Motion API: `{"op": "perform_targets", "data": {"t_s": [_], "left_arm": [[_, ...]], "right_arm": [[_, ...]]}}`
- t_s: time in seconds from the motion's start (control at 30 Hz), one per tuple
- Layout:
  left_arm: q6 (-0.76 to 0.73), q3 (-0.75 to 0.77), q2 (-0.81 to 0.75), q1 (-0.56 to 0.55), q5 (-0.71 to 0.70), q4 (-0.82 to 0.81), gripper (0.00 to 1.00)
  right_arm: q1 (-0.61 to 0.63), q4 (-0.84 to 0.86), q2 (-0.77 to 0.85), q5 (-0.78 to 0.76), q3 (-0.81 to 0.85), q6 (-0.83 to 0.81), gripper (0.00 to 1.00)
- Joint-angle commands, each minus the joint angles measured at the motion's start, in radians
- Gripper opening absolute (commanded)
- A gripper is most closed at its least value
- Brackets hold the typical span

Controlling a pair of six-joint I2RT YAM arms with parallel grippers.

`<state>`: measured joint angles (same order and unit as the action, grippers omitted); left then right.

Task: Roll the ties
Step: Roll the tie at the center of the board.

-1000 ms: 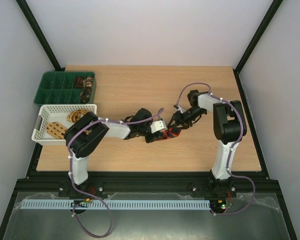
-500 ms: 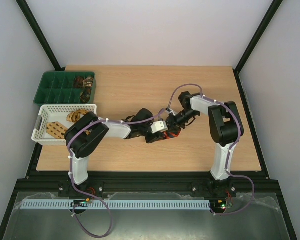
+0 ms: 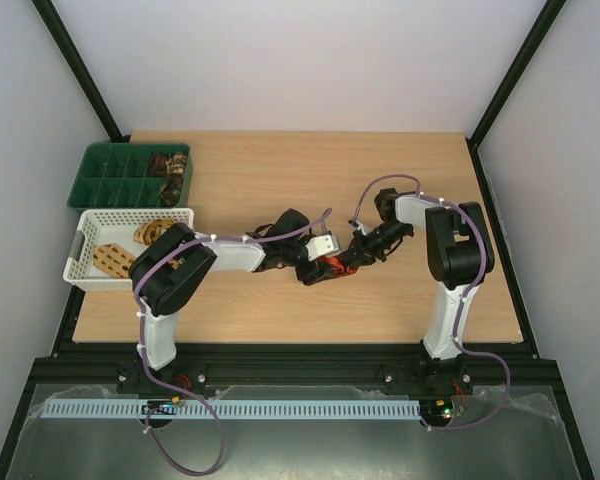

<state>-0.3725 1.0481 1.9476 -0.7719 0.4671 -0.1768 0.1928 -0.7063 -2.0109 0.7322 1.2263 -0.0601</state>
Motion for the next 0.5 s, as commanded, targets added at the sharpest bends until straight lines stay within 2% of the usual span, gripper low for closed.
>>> {"op": "perform_targets", "data": {"t_s": [0.0, 0.23, 0.4, 0.47], "left_arm": [[0.059, 0.052, 0.019, -0.006, 0.065, 0.0, 0.74], [0.108, 0.099, 0.104, -0.022, 0.051, -0.026, 0.74], [0.066, 0.088, 0.13, -0.023, 0.017, 0.021, 0.57], [0.026, 0.052, 0.118, -0.022, 0.01, 0.048, 0.5]], "right_arm": [[0.0, 0.052, -0.023, -0.21, -0.047, -0.021, 0.01], [0.002, 0.086, -0.052, -0.189, -0.041, 0.012, 0.01], [-0.002, 0.048, -0.037, -0.171, -0.003, -0.005, 0.02], [-0.017, 0.012, -0.029, -0.163, 0.027, -0.018, 0.1]]}}
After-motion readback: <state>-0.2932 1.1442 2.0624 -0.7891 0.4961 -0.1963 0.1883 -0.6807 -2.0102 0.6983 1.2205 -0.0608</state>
